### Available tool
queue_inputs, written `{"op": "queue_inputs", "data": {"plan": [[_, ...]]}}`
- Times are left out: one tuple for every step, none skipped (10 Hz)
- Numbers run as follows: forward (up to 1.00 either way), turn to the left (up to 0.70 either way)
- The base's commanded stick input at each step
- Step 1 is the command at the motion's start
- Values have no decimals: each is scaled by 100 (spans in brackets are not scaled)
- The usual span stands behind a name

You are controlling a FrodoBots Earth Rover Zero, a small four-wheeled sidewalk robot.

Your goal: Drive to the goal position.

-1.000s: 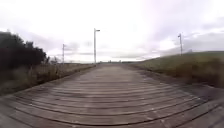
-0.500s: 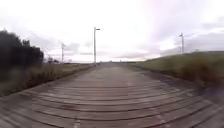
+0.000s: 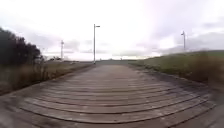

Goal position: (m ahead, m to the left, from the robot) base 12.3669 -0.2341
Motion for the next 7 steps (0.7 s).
{"op": "queue_inputs", "data": {"plan": [[100,0],[100,0],[100,0],[100,0],[100,0],[100,0],[100,0]]}}
